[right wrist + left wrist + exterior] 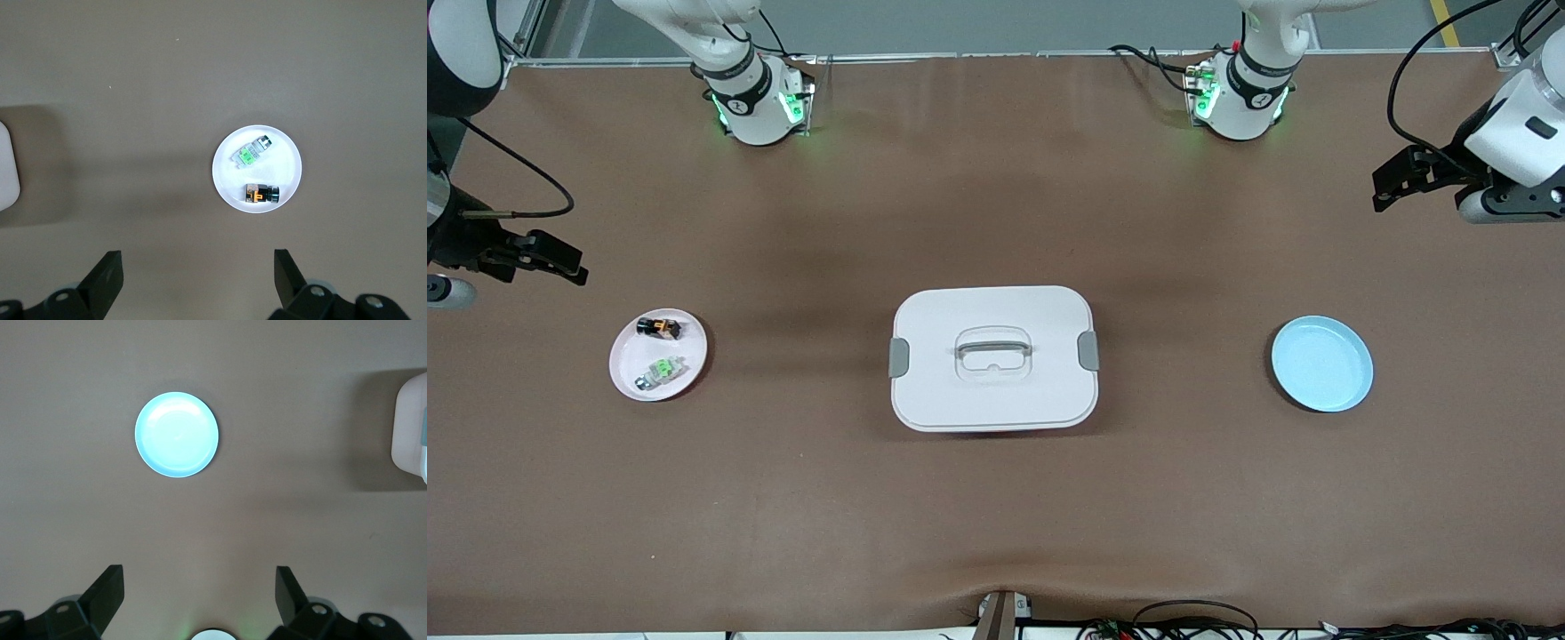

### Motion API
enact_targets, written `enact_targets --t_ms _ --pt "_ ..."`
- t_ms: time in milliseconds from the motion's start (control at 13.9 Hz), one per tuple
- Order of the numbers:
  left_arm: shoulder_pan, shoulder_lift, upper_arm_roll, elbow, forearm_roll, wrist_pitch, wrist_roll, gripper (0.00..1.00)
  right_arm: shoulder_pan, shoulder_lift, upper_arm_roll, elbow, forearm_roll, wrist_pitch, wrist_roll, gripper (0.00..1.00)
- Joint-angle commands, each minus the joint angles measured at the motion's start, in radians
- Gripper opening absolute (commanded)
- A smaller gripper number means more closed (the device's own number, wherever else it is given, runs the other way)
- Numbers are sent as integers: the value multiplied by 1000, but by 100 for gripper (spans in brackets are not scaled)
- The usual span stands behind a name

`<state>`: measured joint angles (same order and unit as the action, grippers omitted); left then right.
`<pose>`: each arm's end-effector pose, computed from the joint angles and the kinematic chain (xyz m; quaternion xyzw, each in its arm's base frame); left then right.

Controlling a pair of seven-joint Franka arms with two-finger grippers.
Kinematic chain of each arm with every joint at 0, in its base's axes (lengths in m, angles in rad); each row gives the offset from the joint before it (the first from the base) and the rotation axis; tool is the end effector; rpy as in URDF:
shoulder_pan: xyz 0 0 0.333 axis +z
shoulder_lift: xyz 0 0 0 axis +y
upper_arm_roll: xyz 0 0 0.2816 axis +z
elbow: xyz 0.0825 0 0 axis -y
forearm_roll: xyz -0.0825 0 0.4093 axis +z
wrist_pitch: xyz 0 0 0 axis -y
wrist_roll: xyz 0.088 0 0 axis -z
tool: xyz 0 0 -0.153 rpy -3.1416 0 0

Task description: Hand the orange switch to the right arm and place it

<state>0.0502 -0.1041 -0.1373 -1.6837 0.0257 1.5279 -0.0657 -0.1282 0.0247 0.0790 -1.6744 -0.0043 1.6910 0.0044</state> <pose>0.5410 -0.0458 0.5428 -0.9994 0.0099 0.0247 0.0219 0.5919 -0.0301 0.4883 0.9996 -0.0265 -0.0040 0.0011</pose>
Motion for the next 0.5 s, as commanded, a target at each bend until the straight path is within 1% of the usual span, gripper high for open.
enact_targets --t_ms 0,144,431 --pt "2 -16 -4 -2 -4 -12 -3 100 59 -32 -62 -30 10 4 14 100" --pt "2 -14 -4 -2 -3 -12 -3 100 96 -32 -102 -30 9 4 14 100" --pt "0 -11 -5 4 -3 -12 -5 100 113 -35 -108 -30 10 3 14 100"
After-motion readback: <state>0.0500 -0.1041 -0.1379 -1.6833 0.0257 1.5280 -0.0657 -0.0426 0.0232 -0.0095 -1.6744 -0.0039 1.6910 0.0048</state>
